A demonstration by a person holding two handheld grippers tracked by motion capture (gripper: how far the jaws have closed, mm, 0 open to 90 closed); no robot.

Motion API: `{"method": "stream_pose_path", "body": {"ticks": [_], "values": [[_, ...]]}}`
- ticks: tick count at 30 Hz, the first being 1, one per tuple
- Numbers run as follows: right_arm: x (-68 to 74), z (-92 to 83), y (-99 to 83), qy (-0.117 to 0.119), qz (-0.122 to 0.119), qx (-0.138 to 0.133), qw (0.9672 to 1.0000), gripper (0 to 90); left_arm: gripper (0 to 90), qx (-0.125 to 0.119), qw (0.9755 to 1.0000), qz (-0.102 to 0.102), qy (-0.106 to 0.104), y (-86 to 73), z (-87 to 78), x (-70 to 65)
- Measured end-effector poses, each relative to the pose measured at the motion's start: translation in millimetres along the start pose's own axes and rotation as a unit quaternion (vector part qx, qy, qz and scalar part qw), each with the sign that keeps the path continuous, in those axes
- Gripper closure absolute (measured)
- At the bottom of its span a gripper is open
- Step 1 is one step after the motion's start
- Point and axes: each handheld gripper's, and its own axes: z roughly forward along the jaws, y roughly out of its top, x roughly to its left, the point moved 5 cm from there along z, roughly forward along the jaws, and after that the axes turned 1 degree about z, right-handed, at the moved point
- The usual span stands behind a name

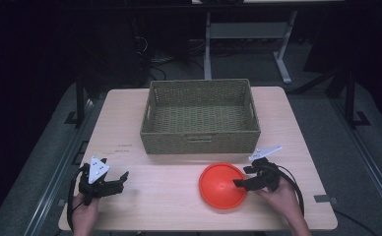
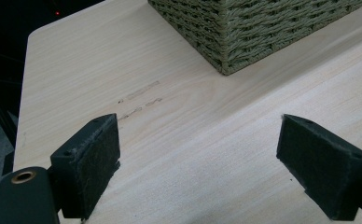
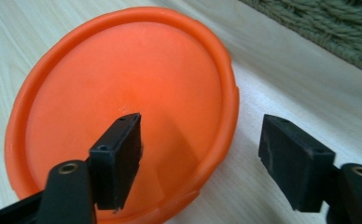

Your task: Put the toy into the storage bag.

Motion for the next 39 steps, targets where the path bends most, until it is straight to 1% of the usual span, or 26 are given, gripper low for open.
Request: {"method": "stream_pose_path", "body": {"ticks": [6, 11, 13, 17, 22, 25, 30, 34, 35, 36, 38, 39], "values": [[1.4, 0.3, -1.3, 0.009, 0.000, 0.008, 0.9999, 36.6, 12.8, 0.002, 1.0000, 0.003, -0.002, 0.8, 1.3, -1.7], [1.8, 1.8, -3.2, 0.022, 0.002, 0.017, 0.9996, 41.2, 12.8, 0.004, 1.0000, 0.008, -0.003, 1.1, 2.2, -3.1], [2.3, 2.1, -3.0, 0.021, 0.002, 0.018, 0.9996, 42.5, 12.8, 0.007, 0.9999, 0.012, -0.003, 0.8, 2.1, -2.9], [1.4, 3.0, -3.7, 0.017, 0.003, 0.021, 0.9996, 45.1, 12.8, 0.003, 1.0000, 0.007, -0.003, 1.1, 2.6, -2.8], [-0.2, 3.8, -4.6, 0.014, 0.005, 0.025, 0.9996, 47.9, 12.8, 0.007, 0.9999, 0.011, -0.003, 1.0, 2.4, -3.6], [-0.6, 3.4, -5.0, 0.015, 0.012, 0.023, 0.9996, 50.4, 12.8, 0.005, 1.0000, 0.007, -0.003, 0.7, 3.0, -3.1], [-0.3, 1.7, -5.1, 0.007, 0.011, 0.021, 0.9997, 56.5, 12.8, 0.008, 0.9999, 0.006, 0.001, 0.4, 2.7, -1.5], [-1.3, -2.9, -3.9, 0.009, 0.015, 0.012, 0.9998, 65.1, 12.8, 0.007, 1.0000, 0.004, 0.000, 0.4, 2.6, -1.5], [-1.1, -4.6, -3.4, 0.009, 0.018, 0.004, 0.9998, 67.3, 12.8, 0.008, 1.0000, 0.004, 0.000, 0.4, 2.5, -1.4], [-1.1, -5.3, -3.2, 0.012, 0.018, 0.000, 0.9998, 67.7, 12.8, 0.007, 1.0000, 0.004, 0.001, 0.5, 2.5, -1.4], [-2.5, -4.8, -3.8, 0.013, 0.020, 0.002, 0.9997, 68.1, 12.8, 0.005, 1.0000, 0.004, 0.001, 0.8, 2.5, -1.6], [-2.5, -4.8, -3.9, 0.016, 0.025, 0.001, 0.9996, 68.9, 12.8, 0.006, 1.0000, 0.004, 0.001, 0.8, 2.4, -1.7]]}}
